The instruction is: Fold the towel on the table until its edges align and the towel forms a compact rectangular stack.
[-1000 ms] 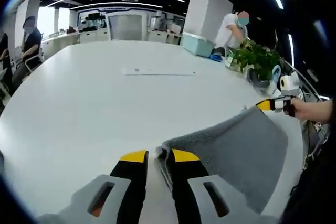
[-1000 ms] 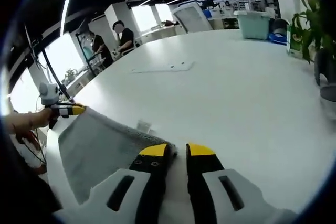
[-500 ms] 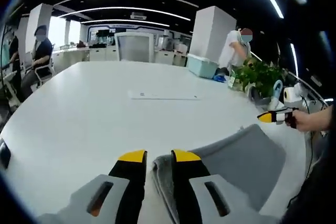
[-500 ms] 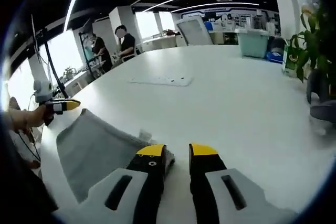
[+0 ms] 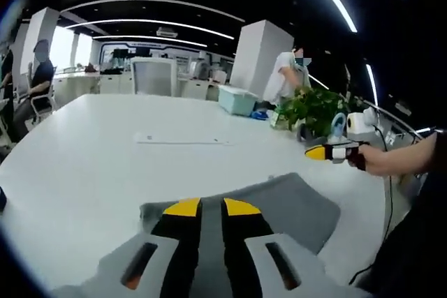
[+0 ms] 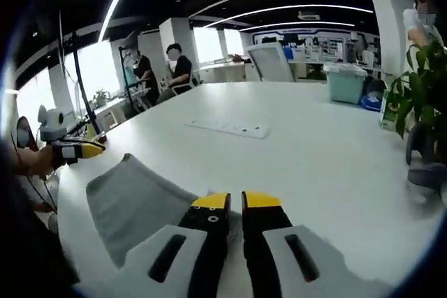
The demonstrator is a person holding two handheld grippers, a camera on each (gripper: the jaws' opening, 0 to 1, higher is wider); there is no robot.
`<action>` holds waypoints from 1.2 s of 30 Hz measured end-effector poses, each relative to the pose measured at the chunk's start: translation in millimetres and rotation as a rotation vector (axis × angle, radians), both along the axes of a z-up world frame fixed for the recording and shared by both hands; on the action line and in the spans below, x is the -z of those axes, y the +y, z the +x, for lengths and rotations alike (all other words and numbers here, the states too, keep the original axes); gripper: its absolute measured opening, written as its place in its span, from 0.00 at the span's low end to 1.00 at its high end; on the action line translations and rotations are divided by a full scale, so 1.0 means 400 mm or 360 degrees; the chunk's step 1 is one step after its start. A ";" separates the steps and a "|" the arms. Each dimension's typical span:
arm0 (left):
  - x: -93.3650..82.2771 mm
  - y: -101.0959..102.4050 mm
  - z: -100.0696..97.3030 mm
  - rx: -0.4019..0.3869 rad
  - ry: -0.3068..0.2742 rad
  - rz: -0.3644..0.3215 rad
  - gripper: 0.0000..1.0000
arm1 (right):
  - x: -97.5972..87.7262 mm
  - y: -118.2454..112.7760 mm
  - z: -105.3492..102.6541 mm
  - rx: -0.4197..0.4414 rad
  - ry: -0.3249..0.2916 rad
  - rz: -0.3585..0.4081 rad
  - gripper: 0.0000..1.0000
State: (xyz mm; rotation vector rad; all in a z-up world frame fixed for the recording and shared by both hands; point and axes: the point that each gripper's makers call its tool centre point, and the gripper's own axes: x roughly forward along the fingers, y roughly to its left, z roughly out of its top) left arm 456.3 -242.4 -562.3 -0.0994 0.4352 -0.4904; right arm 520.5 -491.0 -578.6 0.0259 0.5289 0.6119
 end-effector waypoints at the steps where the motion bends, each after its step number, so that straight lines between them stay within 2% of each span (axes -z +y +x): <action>1: 0.005 -0.016 -0.011 0.0031 0.0011 0.0017 0.06 | 0.000 0.005 0.001 -0.0001 0.0009 0.0020 0.00; 3: 0.011 -0.050 -0.026 0.0098 0.0041 0.0014 0.01 | 0.003 0.014 0.003 -0.0034 0.0023 0.0039 0.00; 9: 0.011 -0.138 -0.045 0.0207 0.0064 -0.0011 0.01 | 0.023 0.034 -0.002 -0.0092 0.0063 0.0084 0.00; 11: 0.022 -0.180 -0.062 0.0296 0.0111 -0.0035 0.01 | 0.033 0.042 -0.005 -0.0104 0.0069 0.0088 0.00; 14: 0.051 -0.245 -0.100 0.0479 0.0187 0.0017 0.01 | 0.057 0.064 -0.015 -0.0165 0.0104 0.0081 0.00; 17: 0.067 -0.299 -0.129 0.0630 0.0200 0.0057 0.01 | 0.070 0.079 -0.022 -0.0204 0.0118 0.0056 0.00; 23: 0.100 -0.364 -0.144 0.0723 0.0265 0.0049 0.01 | 0.092 0.091 -0.031 -0.0259 0.0142 0.0002 0.00; 29: 0.125 -0.421 -0.148 0.0844 0.0286 0.0072 0.01 | 0.111 0.102 -0.036 -0.0317 0.0162 -0.0008 0.00; 31: 0.136 -0.437 -0.150 0.0869 0.0312 0.0061 0.01 | 0.112 0.112 -0.036 -0.0344 0.0173 0.0016 0.00; 33: 0.153 -0.454 -0.159 0.0854 0.0428 0.0000 0.01 | 0.110 0.128 -0.039 -0.0371 0.0197 0.0088 0.00; 36: 0.161 -0.477 -0.158 0.0871 0.0425 -0.0003 0.01 | 0.115 0.139 -0.036 -0.0391 0.0206 0.0087 0.00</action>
